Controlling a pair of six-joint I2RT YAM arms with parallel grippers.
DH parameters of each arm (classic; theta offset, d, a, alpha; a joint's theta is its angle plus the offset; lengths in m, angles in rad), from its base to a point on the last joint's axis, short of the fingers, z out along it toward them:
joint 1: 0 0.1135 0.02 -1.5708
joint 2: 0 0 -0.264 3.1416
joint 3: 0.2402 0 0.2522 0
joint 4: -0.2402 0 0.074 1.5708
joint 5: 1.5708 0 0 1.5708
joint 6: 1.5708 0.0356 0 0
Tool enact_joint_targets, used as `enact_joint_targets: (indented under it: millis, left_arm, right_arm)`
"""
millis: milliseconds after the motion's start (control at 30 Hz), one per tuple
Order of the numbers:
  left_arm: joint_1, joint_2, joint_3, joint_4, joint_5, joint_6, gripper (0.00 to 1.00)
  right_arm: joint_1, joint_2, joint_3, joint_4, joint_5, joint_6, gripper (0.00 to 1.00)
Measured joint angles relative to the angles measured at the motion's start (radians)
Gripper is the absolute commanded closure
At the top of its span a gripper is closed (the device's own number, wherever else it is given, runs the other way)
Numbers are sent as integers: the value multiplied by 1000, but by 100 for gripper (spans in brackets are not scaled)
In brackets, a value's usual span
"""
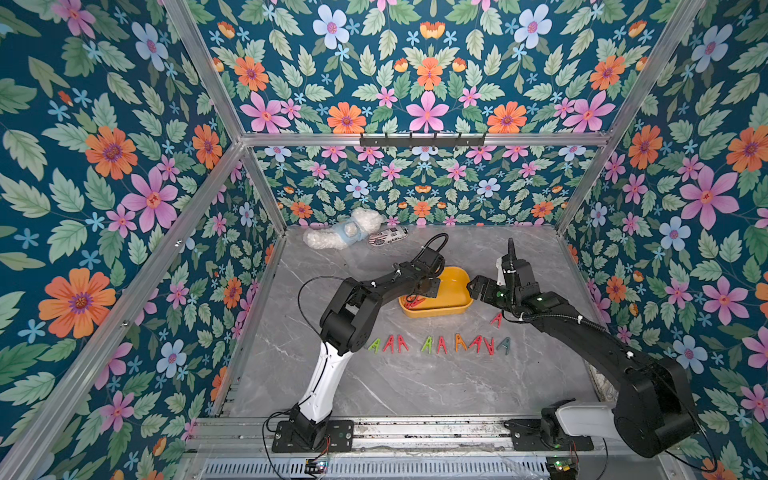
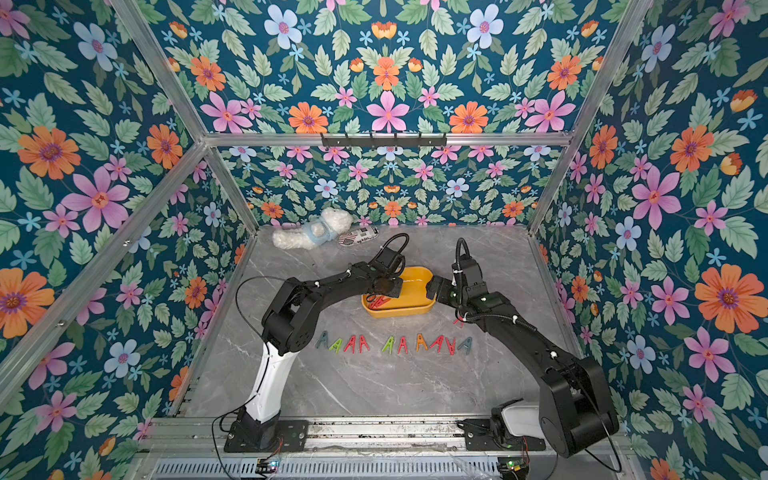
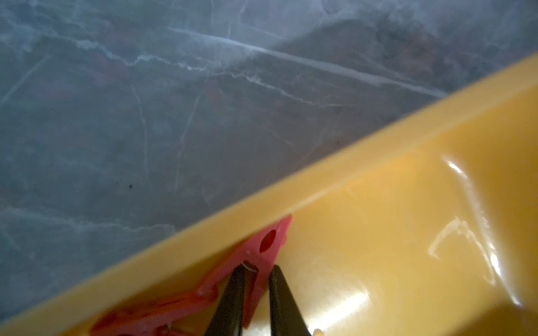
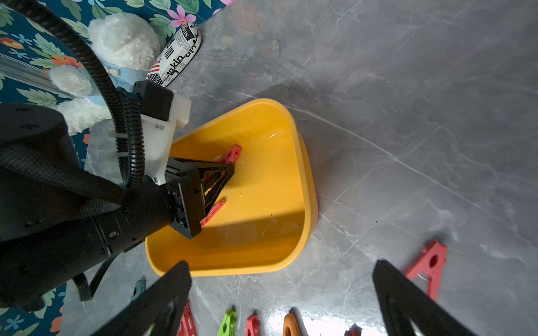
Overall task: Take the clothespins out of the storage box
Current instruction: Pick up the clothespin from the storage box.
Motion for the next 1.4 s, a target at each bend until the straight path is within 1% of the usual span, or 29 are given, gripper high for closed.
enact_joint_targets:
  millis: [67, 100, 167, 200, 333, 467, 733, 1033, 1400]
  left_arm:
    - [-4, 1, 3, -4, -5, 9, 91]
    - [-7, 1, 3, -6, -10, 17, 92]
    - [-12, -1, 2, -8, -19, 17, 97]
    - [-13, -5, 0, -11, -20, 20, 98]
    - [-24, -37, -16, -36, -31, 20, 98]
    - [-34, -101, -35, -39, -40, 15, 98]
    - [-39, -232, -105, -38, -48, -34, 98]
    - [-37, -414, -273, -43, -72, -112, 99]
    - [-9, -636, -531, -52, -136, -209, 100]
  right_arm:
    - [0, -2, -4, -1, 0, 0, 1]
    - [0, -4, -7, -1, 0, 0, 1]
    - [0, -8, -10, 0, -1, 3, 1]
    - [0, -10, -10, 0, -3, 3, 1]
    - [0, -14, -10, 1, -4, 3, 1]
    - [2, -16, -10, 9, -12, 4, 1]
    - [45, -14, -10, 38, -34, 4, 1]
    - [107, 41, 25, 83, -55, 4, 1]
    - [174, 172, 115, 124, -90, 4, 1]
